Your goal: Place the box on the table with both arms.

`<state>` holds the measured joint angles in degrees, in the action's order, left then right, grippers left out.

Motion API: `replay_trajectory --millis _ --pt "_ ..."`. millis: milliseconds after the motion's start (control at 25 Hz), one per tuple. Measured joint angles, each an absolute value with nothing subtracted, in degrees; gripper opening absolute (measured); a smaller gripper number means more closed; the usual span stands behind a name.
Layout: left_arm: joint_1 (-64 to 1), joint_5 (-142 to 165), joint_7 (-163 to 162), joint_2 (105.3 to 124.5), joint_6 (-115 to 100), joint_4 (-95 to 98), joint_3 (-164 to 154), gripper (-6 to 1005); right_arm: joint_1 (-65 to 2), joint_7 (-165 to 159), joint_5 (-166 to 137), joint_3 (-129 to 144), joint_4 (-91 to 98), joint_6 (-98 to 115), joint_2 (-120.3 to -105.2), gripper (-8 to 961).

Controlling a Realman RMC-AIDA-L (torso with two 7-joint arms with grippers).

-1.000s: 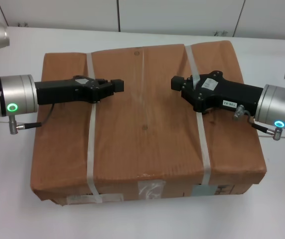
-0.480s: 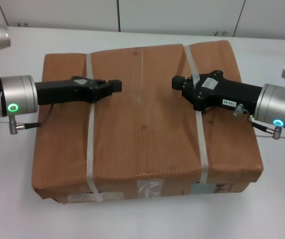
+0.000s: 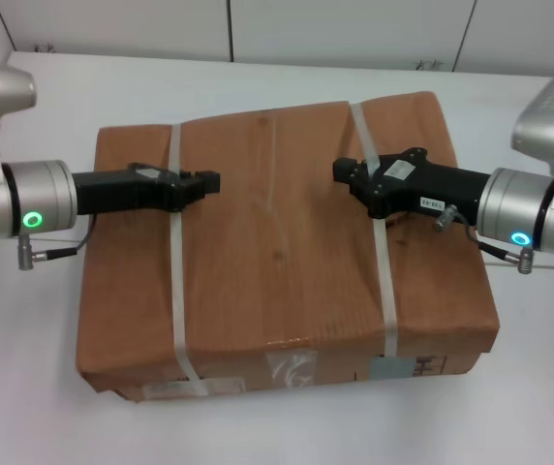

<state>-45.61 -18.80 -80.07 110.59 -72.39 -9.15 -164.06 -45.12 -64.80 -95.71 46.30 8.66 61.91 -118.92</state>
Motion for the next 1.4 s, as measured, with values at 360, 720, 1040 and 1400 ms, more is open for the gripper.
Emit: replay_trajectory --millis 360,720,1040,1400 --pt "-46.5 -16.2 -79.9 112.34 -65.2 -9.1 -164.1 58 -47.5 -66.3 -96.1 46.8 5.5 55.8 -119.1 22" --pt "-47.2 -16.0 -78.9 113.35 -61.5 -9.1 -164.1 58 -48.1 -66.4 -96.3 47.1 3.3 52.0 -119.09 23" --pt "-47.3 -15.3 -78.0 113.53 -57.3 -7.3 -164.1 58 -49.4 -68.3 -96.8 48.4 1.7 49.4 -119.1 23" --pt "-47.3 -15.2 -77.4 113.78 -55.0 -6.7 -164.1 58 -51.4 -73.7 -101.5 48.6 1.4 47.0 -119.09 25"
